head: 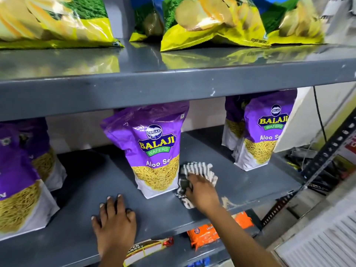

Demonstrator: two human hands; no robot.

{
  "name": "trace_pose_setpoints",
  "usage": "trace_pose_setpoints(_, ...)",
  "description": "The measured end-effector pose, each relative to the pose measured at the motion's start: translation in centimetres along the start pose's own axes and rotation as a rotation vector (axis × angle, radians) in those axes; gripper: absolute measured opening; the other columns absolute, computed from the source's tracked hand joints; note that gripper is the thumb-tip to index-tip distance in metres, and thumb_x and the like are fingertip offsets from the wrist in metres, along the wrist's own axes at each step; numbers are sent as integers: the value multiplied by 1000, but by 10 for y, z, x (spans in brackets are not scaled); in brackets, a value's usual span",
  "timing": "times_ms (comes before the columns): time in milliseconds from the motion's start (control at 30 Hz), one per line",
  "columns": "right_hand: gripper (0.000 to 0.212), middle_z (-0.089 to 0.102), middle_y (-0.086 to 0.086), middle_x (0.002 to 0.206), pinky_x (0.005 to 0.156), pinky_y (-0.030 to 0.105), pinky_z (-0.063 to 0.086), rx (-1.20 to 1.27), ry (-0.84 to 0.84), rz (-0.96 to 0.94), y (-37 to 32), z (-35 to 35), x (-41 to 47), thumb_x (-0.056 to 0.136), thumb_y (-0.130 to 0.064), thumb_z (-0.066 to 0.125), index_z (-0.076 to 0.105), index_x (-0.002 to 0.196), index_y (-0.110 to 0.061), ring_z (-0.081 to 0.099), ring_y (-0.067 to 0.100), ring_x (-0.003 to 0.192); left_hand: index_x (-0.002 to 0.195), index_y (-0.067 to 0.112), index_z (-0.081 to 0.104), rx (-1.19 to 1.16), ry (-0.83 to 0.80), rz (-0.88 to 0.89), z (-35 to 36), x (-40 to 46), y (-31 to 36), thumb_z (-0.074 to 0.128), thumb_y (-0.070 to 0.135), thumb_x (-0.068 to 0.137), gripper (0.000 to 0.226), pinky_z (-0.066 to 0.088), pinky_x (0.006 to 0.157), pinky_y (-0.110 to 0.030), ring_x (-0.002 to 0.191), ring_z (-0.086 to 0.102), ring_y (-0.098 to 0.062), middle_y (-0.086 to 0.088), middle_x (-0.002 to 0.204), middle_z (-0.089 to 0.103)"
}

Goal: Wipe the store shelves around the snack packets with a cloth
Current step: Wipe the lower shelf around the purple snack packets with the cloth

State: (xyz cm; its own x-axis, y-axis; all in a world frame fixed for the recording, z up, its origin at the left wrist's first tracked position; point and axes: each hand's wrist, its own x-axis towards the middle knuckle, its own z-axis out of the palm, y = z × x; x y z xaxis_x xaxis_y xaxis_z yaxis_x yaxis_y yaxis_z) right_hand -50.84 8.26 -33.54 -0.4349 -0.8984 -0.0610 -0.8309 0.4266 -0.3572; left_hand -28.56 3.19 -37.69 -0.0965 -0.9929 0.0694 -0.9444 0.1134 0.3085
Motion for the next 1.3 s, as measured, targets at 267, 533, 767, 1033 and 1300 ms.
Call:
trace_pose_setpoints(267, 37, 68, 14, 109, 78, 35, 48, -9, 135, 227, 52, -30, -68, 80, -24, 52, 52, 117, -20, 61, 34, 99, 137, 15, 37, 19, -39, -33, 0, -1, 1, 34, 27, 85, 53, 18, 106, -57, 133, 27, -35, -14, 146, 34)
trace_pose_setpoints(533, 49, 64, 9, 117, 95, 32, 48, 53, 84, -239, -18, 7, -66, 70, -20, 43, 50, 119, -18, 57, 29, 109, 133, 15, 40, 33, -27, -26, 1, -3, -1, 29, 31, 84, 53, 19, 106, -57, 132, 28, -36, -15, 144, 37)
trace_pose_setpoints(767, 48, 61, 2, 123, 92, 29, 46, 151, 194, 51, 79, -16, -79, 76, -19, 50, 50, 124, -27, 57, 21, 110, 134, 15, 38, 18, -8, -4, -2, -4, 0, 21, 34, 79, 62, 18, 106, -56, 133, 26, -36, -15, 145, 35)
trace_pose_setpoints(1033, 23, 65, 29, 98, 67, 39, 46, 240, 530, 557, 176, -97, -80, 86, -18, 45, 52, 107, -12, 59, 35, 77, 131, 15, 43, 3, -6, -14, -4, -3, 2, 24, 33, 78, 59, 20, 105, -58, 131, 29, -37, -15, 142, 39)
trace_pose_setpoints(1300, 47, 72, 0, 105, 87, 29, 54, 38, 140, -270, 35, 3, -78, 63, -27, 37, 61, 104, -22, 67, 17, 102, 128, 13, 48, 3, 45, -32, -3, -4, 6, 27, 33, 76, 60, 25, 100, -59, 126, 36, -40, -18, 138, 44)
